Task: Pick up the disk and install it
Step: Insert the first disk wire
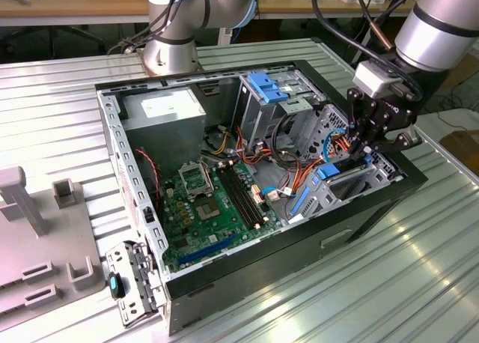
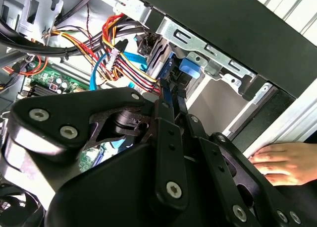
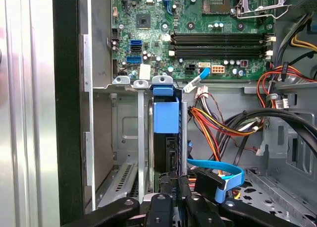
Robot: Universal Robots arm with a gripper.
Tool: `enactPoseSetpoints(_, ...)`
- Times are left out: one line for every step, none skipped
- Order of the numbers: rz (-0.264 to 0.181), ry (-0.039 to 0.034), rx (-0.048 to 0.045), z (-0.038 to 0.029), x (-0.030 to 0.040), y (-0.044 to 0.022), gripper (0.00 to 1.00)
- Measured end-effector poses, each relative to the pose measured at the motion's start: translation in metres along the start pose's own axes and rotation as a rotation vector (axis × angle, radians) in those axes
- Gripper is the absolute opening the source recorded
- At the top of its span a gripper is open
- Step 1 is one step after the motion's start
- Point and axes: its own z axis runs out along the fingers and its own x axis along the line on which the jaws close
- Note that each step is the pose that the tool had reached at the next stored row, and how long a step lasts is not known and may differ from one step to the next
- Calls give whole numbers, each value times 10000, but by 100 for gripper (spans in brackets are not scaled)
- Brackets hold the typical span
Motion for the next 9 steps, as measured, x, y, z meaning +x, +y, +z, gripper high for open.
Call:
enactPoseSetpoints(0, -3, 0, 2, 0, 0, 17)
enactPoseSetpoints(0, -4, 0, 3, 0, 0, 17)
enactPoseSetpoints(1, -8, 0, 7, 0, 1, 17)
enactPoseSetpoints(1, -13, 0, 12, 0, 1, 17)
enactPoseSetpoints(1, -17, -1, 16, 0, 1, 17)
enactPoseSetpoints(1, -21, -1, 21, 0, 1, 17)
enactPoseSetpoints(2, -30, -3, 29, 0, 2, 17)
enactPoseSetpoints(3, -45, -5, 37, 0, 2, 17)
enactPoseSetpoints(4, -59, -7, 45, -1, 3, 17)
